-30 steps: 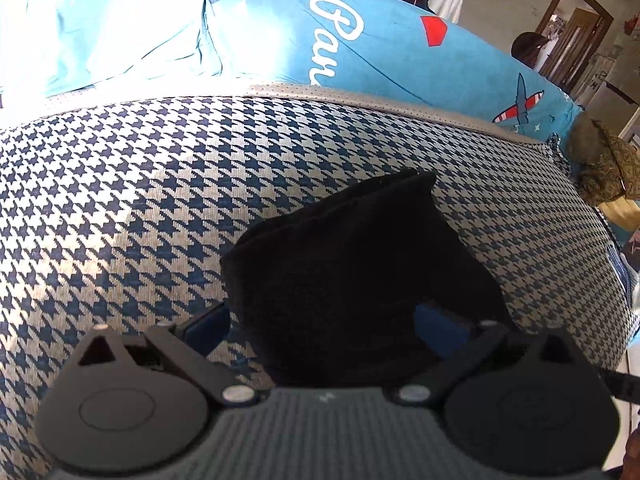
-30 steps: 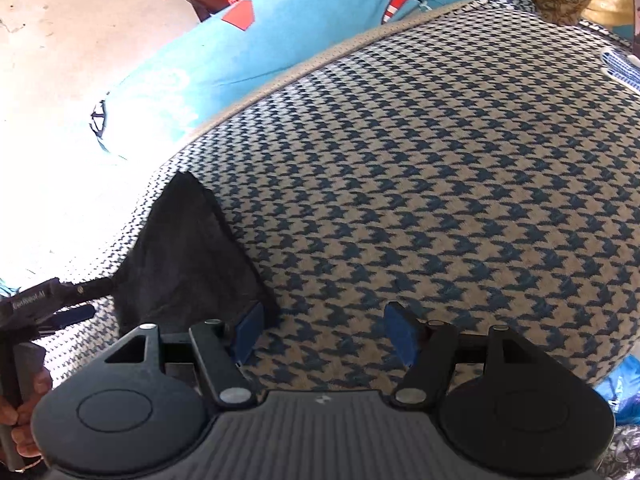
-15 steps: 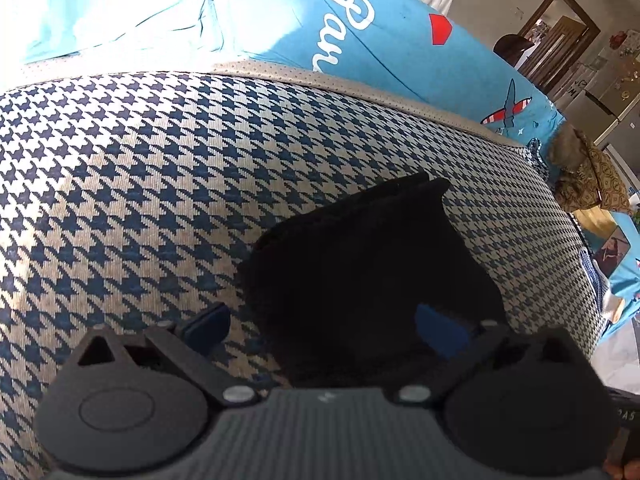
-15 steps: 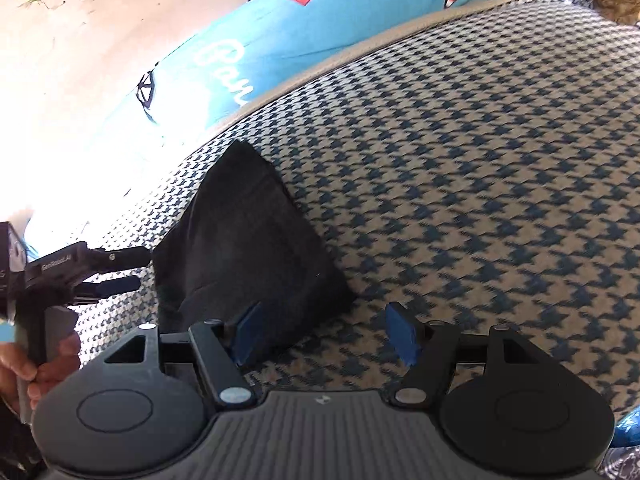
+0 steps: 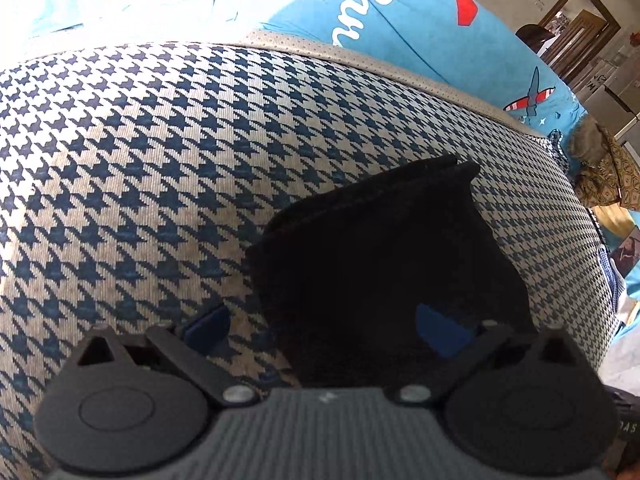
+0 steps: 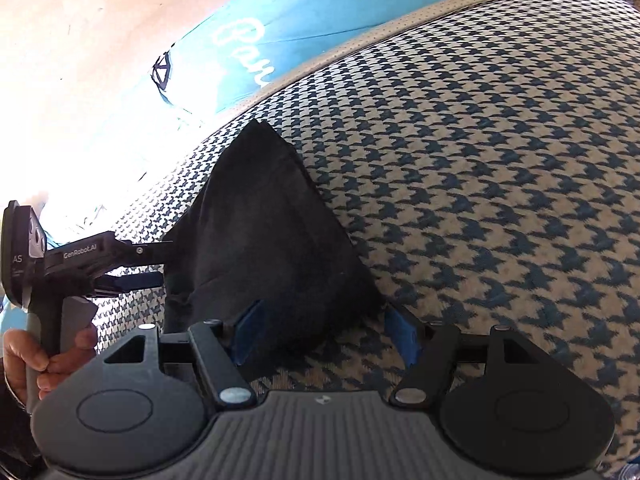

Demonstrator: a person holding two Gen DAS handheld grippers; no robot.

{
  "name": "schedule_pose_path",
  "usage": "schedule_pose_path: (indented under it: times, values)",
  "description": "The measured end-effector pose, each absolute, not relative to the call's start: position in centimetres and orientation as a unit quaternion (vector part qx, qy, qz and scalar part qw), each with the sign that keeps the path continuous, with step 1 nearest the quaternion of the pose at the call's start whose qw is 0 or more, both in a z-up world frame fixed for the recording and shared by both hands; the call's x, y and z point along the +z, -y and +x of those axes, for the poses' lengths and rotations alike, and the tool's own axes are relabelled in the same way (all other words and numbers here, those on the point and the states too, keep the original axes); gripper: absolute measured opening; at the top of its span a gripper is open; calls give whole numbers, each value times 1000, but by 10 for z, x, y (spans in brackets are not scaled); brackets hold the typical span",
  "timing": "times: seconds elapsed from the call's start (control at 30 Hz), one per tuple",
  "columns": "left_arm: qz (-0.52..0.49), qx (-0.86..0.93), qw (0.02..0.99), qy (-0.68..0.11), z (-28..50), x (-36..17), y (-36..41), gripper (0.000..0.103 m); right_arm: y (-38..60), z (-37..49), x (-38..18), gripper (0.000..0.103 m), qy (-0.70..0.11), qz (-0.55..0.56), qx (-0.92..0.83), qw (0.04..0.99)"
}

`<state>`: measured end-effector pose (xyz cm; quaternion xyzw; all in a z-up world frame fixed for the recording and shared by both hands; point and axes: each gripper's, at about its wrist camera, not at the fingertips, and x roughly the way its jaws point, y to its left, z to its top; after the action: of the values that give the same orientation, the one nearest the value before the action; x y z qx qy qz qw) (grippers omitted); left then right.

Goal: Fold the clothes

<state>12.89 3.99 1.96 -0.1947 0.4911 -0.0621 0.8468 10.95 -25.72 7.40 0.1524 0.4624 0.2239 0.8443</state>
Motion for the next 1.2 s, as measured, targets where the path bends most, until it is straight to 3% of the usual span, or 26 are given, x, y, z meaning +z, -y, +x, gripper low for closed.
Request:
schedule_pose_path:
  times: [0.07, 0.53, 0.7, 0.93, 1.2]
  values:
    - [-192, -63, 847, -491, 131, 19, -38, 103, 255, 111, 74, 75, -459, 148, 230, 845]
    - [-177, -94, 849, -488, 142, 16, -27, 103, 248, 114, 65, 75, -438, 130, 277, 845]
    - [-167, -104, 852, -485, 145, 15, -22, 103, 245, 115, 64, 69, -430, 120, 287, 848]
    - [-151, -109, 857, -481, 149, 14, -14, 103, 251, 120, 61, 50, -427, 139, 289, 846]
    - [-147, -118, 856, -480, 149, 16, -14, 103, 257, 119, 62, 48, -428, 142, 290, 844]
